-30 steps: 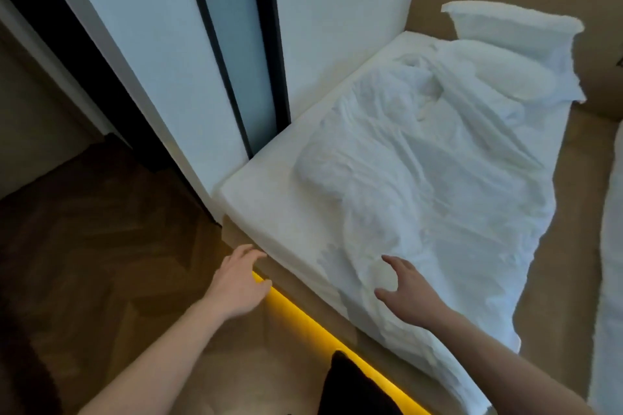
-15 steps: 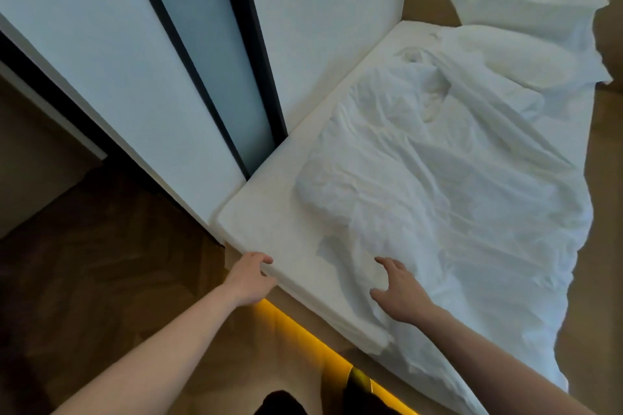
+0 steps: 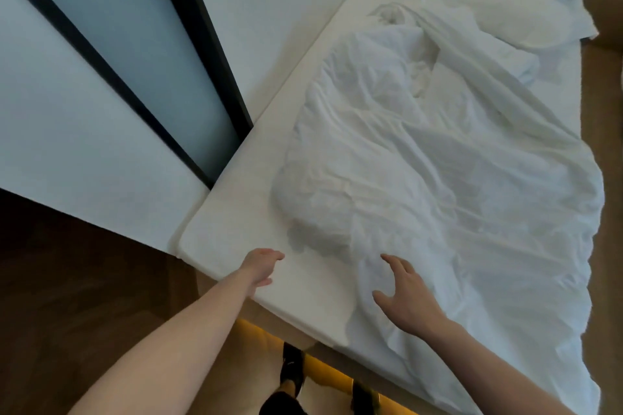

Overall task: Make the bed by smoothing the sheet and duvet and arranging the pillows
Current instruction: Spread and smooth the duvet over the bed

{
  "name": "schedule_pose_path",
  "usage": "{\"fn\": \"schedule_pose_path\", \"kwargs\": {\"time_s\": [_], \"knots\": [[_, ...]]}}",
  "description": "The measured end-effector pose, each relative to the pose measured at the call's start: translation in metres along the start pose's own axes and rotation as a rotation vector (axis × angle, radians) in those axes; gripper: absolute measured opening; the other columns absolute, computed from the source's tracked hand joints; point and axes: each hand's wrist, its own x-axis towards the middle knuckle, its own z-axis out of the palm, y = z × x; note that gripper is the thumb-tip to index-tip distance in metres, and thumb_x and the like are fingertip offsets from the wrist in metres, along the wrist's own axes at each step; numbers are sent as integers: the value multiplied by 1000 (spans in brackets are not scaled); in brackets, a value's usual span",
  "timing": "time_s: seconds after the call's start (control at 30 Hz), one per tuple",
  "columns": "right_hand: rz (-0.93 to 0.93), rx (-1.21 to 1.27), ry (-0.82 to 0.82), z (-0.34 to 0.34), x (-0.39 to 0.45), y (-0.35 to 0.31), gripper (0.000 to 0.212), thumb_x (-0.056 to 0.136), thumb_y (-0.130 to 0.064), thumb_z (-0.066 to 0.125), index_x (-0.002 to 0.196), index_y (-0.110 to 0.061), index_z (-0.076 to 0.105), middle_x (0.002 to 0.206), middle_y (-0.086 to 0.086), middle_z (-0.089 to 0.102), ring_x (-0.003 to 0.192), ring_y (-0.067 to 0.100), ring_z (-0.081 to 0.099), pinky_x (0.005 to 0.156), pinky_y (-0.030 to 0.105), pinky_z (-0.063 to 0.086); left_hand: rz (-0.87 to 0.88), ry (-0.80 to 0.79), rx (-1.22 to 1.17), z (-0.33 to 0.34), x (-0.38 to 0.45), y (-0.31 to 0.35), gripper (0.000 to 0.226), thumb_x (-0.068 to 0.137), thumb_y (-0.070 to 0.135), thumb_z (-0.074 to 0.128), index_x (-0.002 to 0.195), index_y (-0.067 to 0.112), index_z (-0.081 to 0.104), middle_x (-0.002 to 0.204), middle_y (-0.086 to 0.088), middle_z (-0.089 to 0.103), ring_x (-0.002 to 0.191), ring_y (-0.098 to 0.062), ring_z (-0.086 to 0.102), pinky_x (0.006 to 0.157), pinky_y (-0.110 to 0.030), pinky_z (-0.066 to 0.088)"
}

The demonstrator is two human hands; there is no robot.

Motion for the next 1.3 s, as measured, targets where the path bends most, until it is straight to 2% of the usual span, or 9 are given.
{"fn": "schedule_pose_path", "kwargs": {"time_s": [0.4, 0.5, 0.6, 0.77, 0.9, 0.97, 1.13, 1.23, 1.3], "knots": [[148, 139, 98, 64, 104, -44, 96, 85, -29, 74, 161, -31, 16, 162, -5, 25, 148, 17, 33, 118, 32, 31, -136, -306, -530, 42, 196, 74, 58, 81, 64, 70, 118, 18, 69, 106, -6, 76, 100, -26, 70, 99, -43, 55], [153, 173, 128, 65, 119, -59, 102, 82, -31, 76, 161, -33, 11, 163, -7, 24, 148, 17, 33, 116, 32, 34, -61, -101, -506, 45, 203, 95, 79, 68, 39, 88, 132, 3, 62, 119, -12, 72, 105, -29, 71, 90, -39, 59], [158, 156, 144, 55, 126, -77, 110, 80, -40, 78, 161, -38, 4, 164, -10, 20, 149, 20, 32, 115, 39, 39, 154, 245, -271, 43, 168, 128, 60, 74, 16, 79, 129, -3, 62, 124, -17, 68, 112, -30, 67, 87, -30, 53], [-4, 114, 207, 30, 134, -124, 126, 69, -60, 83, 162, -33, 2, 163, -22, 15, 149, 4, 19, 119, 28, 26, 545, 236, -24, 29, 49, 139, 33, 71, 21, 72, 103, 17, 65, 97, 0, 74, 92, -21, 70, 81, -35, 58], [-34, 158, 314, 10, 120, -144, 43, 81, -36, 61, 121, -47, 50, 103, -33, 65, 94, 2, 65, 72, 25, 49, 716, -210, 2, 12, -32, 126, 19, 78, 29, 82, 92, 27, 70, 92, 10, 76, 89, 2, 70, 84, -30, 58], [7, 282, 385, -1, 105, -132, 36, 74, -25, 58, 105, -43, 66, 80, -22, 71, 78, 9, 69, 62, 30, 50, 657, -464, -7, -4, -33, 118, 33, 79, 31, 81, 110, 23, 72, 107, 8, 75, 104, -5, 69, 94, -29, 55], [25, 509, 393, -34, 83, -119, 44, 72, 1, 47, 90, -30, 74, 79, -19, 72, 74, 1, 63, 63, 26, 50, 387, -225, 223, -18, 27, 55, 18, 79, 31, 69, 97, 29, 74, 106, 5, 73, 105, -13, 67, 95, -34, 52], [12, 590, 398, -53, 71, -117, 20, 64, -9, 40, 72, -11, 59, 66, -3, 56, 65, 12, 46, 58, 32, 37, 173, -222, 448, -2, 41, 28, 86, 74, 47, 84, 146, 20, 45, 143, -3, 53, 130, -22, 54, 95, -28, 44], [5, 612, 380, -64, 62, -113, 18, 65, -11, 40, 72, -5, 56, 67, 1, 54, 66, 14, 45, 61, 33, 35, 257, -327, 283, 14, 35, 42, 95, 71, 32, 93, 147, 19, 38, 140, 1, 53, 125, -18, 55, 93, -28, 44]]}}
